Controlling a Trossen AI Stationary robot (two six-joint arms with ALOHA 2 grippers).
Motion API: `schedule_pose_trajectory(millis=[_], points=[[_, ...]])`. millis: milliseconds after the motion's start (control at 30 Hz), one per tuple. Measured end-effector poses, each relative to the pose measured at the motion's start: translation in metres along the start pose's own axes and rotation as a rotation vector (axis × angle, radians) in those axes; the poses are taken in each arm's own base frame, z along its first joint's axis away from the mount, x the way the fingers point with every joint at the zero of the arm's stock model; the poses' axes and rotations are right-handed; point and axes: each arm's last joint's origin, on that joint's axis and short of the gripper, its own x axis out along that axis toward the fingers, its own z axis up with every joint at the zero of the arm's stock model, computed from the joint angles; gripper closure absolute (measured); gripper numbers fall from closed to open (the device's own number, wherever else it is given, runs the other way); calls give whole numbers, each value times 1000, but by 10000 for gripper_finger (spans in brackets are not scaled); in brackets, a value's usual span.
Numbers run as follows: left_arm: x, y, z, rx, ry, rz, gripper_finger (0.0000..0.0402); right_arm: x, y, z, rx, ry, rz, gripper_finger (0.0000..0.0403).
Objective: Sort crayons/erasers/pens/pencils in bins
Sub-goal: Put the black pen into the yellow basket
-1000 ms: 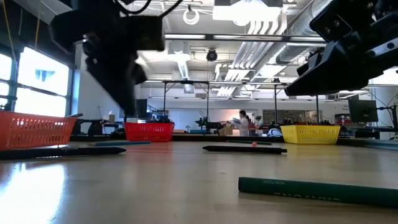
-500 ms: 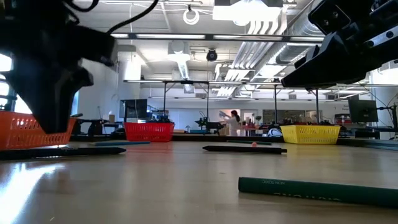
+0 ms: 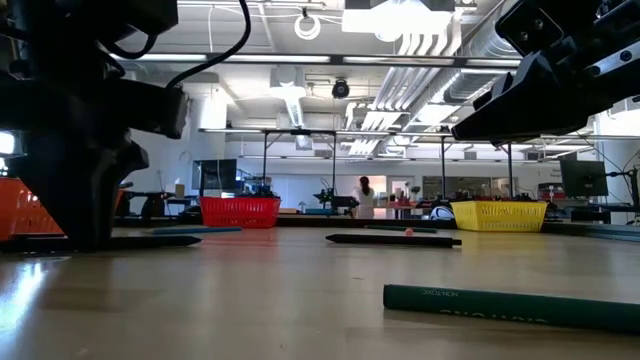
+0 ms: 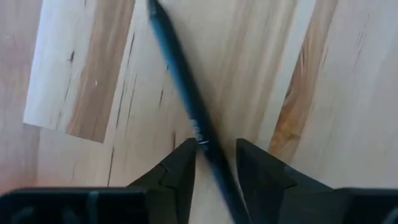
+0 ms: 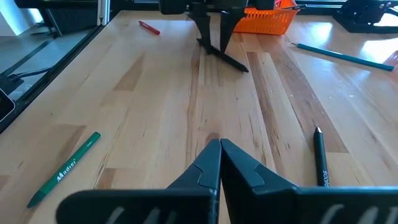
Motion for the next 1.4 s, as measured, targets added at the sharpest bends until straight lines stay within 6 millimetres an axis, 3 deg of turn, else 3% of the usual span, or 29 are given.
schedule_pose_trajectory(millis=[433, 833, 1067, 1400], points=[[3, 2, -3, 79, 8, 2, 390, 0, 0, 0, 0, 0, 0, 403], [1, -7, 6, 95, -74, -76, 391, 0, -1, -3, -14, 29, -12, 403], [-7, -20, 23, 129, -229, -182, 391, 0, -1, -3, 40, 29, -16, 402], [-23, -36, 50, 189, -601, -270, 392, 5, 0, -4, 80, -7, -28, 397]])
